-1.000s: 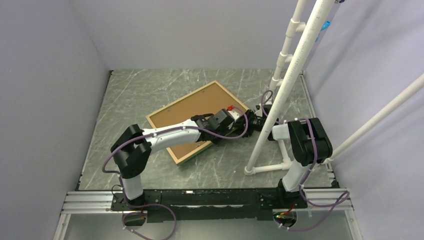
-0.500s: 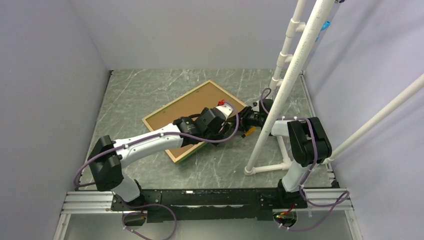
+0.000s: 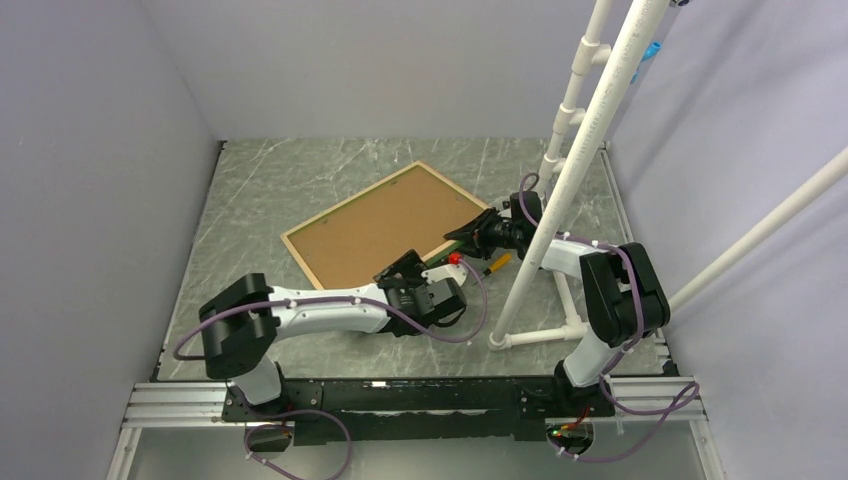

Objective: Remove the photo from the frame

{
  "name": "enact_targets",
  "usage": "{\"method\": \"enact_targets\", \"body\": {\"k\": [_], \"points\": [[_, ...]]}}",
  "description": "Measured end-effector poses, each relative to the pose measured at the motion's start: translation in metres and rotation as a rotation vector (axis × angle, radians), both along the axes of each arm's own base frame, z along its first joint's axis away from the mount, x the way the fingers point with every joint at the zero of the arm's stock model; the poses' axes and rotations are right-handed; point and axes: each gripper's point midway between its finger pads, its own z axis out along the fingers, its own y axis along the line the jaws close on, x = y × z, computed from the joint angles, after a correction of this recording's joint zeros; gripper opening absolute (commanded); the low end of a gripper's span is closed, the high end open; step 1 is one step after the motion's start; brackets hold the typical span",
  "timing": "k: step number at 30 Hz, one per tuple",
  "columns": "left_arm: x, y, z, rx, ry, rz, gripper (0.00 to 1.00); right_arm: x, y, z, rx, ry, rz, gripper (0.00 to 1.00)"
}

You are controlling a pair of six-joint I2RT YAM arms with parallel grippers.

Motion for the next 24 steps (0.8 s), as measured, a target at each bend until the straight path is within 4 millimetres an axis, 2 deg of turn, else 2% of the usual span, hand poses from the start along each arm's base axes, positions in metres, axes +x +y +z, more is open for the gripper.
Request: {"method": "enact_targets", "body": {"k": [4, 8, 14, 16, 20, 21, 24], "points": [[0.015, 0.008, -0.005, 0.103, -0.087, 0.028, 0.96, -0.001, 0.002, 0.003, -0.004, 0.005, -0.009, 0.0], [0.023, 0.006, -0.008, 0.159, -0.132, 0.022, 0.91, -0.001, 0.003, 0.006, -0.008, 0.01, -0.013, 0.0], [0.032, 0.005, -0.006, 0.234, -0.191, 0.003, 0.77, -0.003, 0.003, 0.012, -0.01, 0.011, -0.023, 0.0], [0.036, 0.005, -0.003, 0.243, -0.205, -0.001, 0.67, -0.003, 0.003, 0.012, -0.009, 0.013, -0.023, 0.0], [0.041, 0.007, -0.001, 0.251, -0.203, 0.0, 0.39, -0.003, 0.003, 0.012, -0.01, 0.012, -0.023, 0.0], [0.041, 0.009, 0.0, 0.266, -0.198, -0.002, 0.3, -0.003, 0.003, 0.012, -0.013, 0.01, -0.021, 0.07], [0.042, 0.011, 0.007, 0.269, -0.167, -0.016, 0.11, -0.004, 0.004, 0.013, -0.012, 0.008, -0.014, 0.25]]}}
